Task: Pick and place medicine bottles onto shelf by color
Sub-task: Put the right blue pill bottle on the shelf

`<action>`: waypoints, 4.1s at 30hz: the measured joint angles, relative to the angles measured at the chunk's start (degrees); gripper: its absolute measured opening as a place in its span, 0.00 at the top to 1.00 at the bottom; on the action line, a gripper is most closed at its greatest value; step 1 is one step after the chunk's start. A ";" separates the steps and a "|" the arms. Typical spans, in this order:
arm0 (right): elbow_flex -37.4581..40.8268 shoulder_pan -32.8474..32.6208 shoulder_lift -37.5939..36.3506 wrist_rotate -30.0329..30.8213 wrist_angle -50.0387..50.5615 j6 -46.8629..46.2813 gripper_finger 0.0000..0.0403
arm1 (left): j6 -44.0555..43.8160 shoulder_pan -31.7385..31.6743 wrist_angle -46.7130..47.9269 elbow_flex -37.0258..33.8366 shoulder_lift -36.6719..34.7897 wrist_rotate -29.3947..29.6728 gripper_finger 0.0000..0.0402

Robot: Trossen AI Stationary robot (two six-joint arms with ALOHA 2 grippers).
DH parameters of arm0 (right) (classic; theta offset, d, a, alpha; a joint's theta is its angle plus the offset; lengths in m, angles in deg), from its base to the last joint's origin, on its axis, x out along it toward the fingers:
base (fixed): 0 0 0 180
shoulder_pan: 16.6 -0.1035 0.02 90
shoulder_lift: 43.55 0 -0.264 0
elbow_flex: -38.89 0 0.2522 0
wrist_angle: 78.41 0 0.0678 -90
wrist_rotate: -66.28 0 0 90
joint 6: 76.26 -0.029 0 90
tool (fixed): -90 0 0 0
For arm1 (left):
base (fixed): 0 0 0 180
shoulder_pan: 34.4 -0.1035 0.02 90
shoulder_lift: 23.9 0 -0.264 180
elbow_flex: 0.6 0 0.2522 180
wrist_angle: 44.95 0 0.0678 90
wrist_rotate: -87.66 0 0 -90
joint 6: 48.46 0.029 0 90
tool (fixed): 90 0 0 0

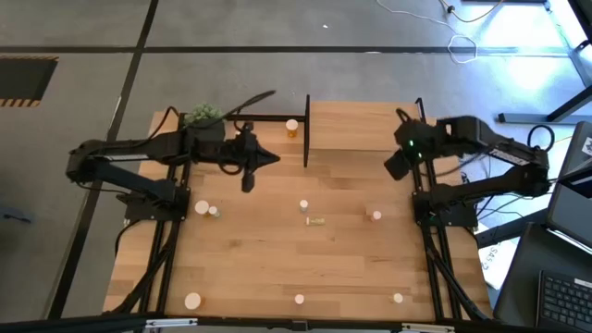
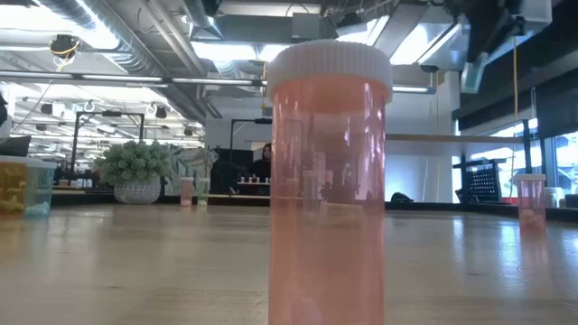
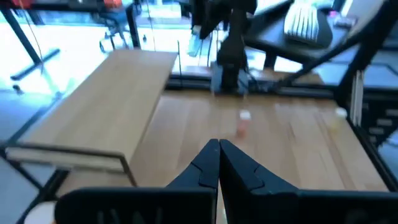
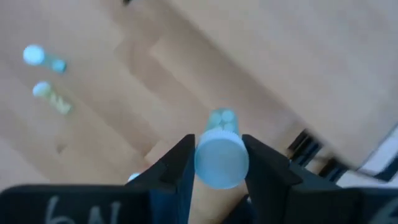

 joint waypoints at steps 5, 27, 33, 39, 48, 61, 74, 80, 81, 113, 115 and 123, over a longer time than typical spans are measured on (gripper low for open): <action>-8.53 8.50 6.32 0.66 0.13 5.45 0.70 | 0.02 -2.21 -1.93 0.06 1.40 -3.52 1.00; -25.60 36.08 23.72 -10.17 6.03 22.27 0.70 | 12.34 -10.23 -0.81 14.37 8.66 -5.13 1.00; -25.53 39.92 27.08 -9.66 5.83 22.79 0.70 | 13.53 -10.41 4.58 19.74 13.88 -5.16 1.00; -25.54 43.21 29.92 -9.48 5.84 19.38 0.70 | 14.96 -10.24 5.46 20.52 16.19 -5.25 1.00; -25.54 47.29 34.04 -9.46 5.81 18.45 0.70 | 15.02 -10.06 5.45 20.52 16.21 -5.53 1.00; -25.54 48.98 36.65 -9.44 4.80 18.60 0.70 | 15.06 -10.06 5.45 20.52 16.21 -5.53 1.00; -25.53 48.98 36.85 -9.44 2.59 16.26 0.70 | 15.06 -10.06 5.45 20.50 16.21 -5.51 1.00; -25.52 48.98 36.85 -9.44 2.59 13.36 0.70 | 15.06 -10.06 5.45 20.48 16.21 -5.49 1.00; -25.54 48.98 36.85 -9.46 2.59 12.98 0.70 | 15.06 -10.06 5.45 20.48 16.21 -5.49 1.00; -19.75 48.96 36.61 -11.30 -1.48 13.99 0.70 | 15.04 -10.06 5.43 20.46 16.19 -5.44 1.00; -19.72 48.96 36.63 -11.30 -1.52 14.03 0.69 | 15.04 -10.06 5.43 20.48 16.19 -5.44 1.00; -19.35 48.98 36.98 -11.54 -1.49 14.05 0.60 | 15.04 -10.06 5.43 20.48 16.17 -5.44 1.00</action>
